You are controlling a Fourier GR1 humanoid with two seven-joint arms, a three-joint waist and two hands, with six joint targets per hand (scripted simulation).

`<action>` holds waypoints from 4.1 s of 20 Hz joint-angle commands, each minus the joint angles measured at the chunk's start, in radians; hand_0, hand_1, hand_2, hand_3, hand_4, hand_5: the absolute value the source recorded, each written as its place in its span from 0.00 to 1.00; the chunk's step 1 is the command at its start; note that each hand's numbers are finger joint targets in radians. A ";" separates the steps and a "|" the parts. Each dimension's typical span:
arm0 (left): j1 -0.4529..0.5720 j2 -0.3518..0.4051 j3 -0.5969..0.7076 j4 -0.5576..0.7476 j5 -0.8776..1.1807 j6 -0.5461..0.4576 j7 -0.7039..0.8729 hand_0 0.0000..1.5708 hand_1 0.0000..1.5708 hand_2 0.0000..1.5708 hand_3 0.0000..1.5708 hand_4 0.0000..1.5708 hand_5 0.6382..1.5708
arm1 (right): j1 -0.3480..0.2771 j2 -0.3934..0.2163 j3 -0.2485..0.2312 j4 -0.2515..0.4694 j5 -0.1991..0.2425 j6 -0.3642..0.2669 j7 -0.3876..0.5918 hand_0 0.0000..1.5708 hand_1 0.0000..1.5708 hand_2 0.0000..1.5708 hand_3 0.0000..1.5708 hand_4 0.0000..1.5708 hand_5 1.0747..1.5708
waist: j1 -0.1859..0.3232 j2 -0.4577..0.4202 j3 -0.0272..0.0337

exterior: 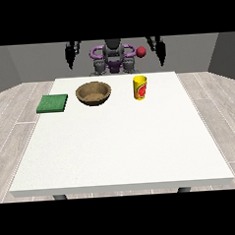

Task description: Pick the cup and pour the ball into the bowl, then pick the bowl and place it on the pad

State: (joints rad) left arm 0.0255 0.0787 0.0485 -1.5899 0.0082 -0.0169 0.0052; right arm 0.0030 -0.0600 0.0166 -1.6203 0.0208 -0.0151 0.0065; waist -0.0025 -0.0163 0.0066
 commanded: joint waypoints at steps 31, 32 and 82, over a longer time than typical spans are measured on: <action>-0.233 -0.008 0.146 0.270 0.054 -0.025 -0.422 0.00 0.00 0.00 0.00 0.00 0.94 | -0.098 -0.144 -0.229 0.082 -0.181 0.255 -0.208 0.00 0.00 0.00 0.00 0.00 1.00 | -0.078 0.191 -0.0068; -0.201 -0.049 0.125 0.300 0.012 0.016 -0.473 0.00 0.00 0.00 0.00 0.00 0.94 | -0.101 -0.183 -0.253 0.056 -0.235 0.299 -0.163 0.00 0.00 0.00 0.00 0.00 1.00 | -0.108 0.179 -0.0070; -0.758 0.295 -0.058 0.893 -0.540 0.409 -0.245 0.94 0.94 1.00 1.00 1.00 0.69 | -0.203 -0.290 -0.361 0.440 -0.253 0.396 -0.246 0.00 0.00 0.00 0.00 0.00 1.00 | -0.101 0.055 -0.0057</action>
State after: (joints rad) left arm -0.6540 0.3604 0.0281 -0.6814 -0.4681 0.4051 -0.3555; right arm -0.1607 -0.3246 -0.3146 -1.2299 -0.2199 0.3776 -0.2303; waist -0.1121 0.0257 0.0028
